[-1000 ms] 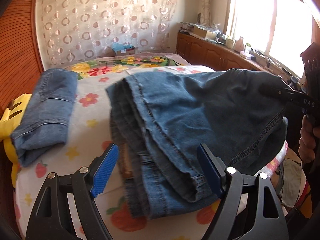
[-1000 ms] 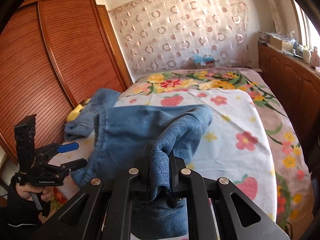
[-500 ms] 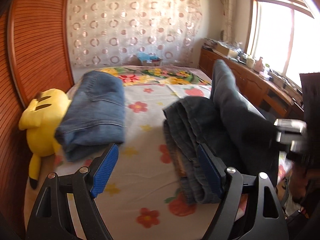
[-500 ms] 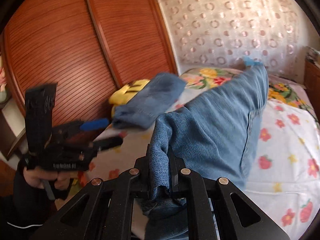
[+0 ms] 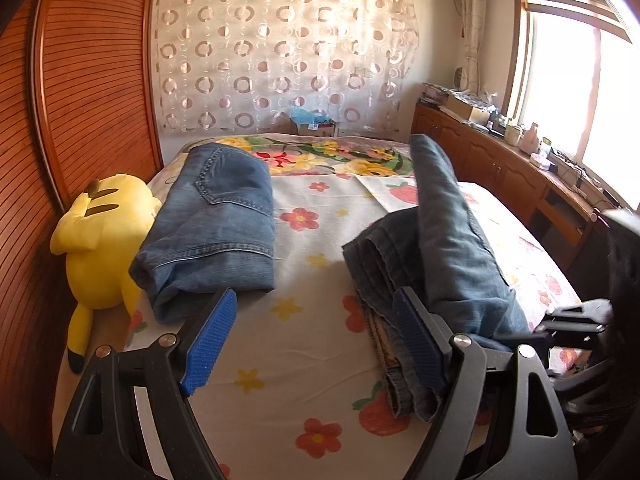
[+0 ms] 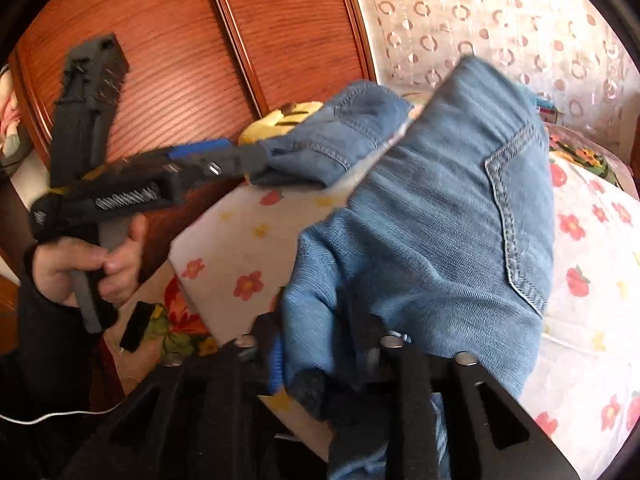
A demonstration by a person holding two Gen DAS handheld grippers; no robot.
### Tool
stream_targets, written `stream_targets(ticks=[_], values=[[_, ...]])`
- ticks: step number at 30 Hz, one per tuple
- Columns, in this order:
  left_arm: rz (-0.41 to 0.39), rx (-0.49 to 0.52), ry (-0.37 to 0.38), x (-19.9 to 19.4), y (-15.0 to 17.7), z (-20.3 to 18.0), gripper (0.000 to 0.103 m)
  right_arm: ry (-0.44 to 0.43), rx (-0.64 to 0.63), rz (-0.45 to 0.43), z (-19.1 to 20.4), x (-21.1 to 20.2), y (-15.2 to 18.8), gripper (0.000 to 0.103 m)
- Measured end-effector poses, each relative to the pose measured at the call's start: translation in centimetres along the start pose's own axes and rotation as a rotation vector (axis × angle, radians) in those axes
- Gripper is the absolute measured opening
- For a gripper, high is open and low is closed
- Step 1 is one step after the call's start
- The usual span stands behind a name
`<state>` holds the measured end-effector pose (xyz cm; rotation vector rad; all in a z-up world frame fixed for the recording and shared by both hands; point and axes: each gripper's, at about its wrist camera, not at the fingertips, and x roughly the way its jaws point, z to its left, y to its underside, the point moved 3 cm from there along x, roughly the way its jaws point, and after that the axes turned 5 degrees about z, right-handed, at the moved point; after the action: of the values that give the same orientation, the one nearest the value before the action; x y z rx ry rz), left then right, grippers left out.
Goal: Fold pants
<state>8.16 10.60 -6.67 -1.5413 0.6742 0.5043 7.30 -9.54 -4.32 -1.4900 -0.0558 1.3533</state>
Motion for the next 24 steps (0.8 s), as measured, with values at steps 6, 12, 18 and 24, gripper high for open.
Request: stream_targets(ticks=[6,12,18,24], values=[[0.004,0.031,0.017,0.6,-0.3,-1.4,0.082,0.110,0.009,-0.118,-1.7,-5.9,0.2,0.044],[0.015,0.071,0.056,1.4,-0.8,-3.7,0.082,0.283,0.039,-0.165,-7.3,-6.7,-2.1,0.044],[0.065,0.097,0.061,2.9,0.4,-5.0,0.082,0.313,0.115,-0.140,-11.8,-1.9,-6.4,0.044],[0.123,0.095,0.042,4.7,1.9,-4.8,0.082,0.308,0.098,-0.087,-13.8,3.5,-10.3,0.044]])
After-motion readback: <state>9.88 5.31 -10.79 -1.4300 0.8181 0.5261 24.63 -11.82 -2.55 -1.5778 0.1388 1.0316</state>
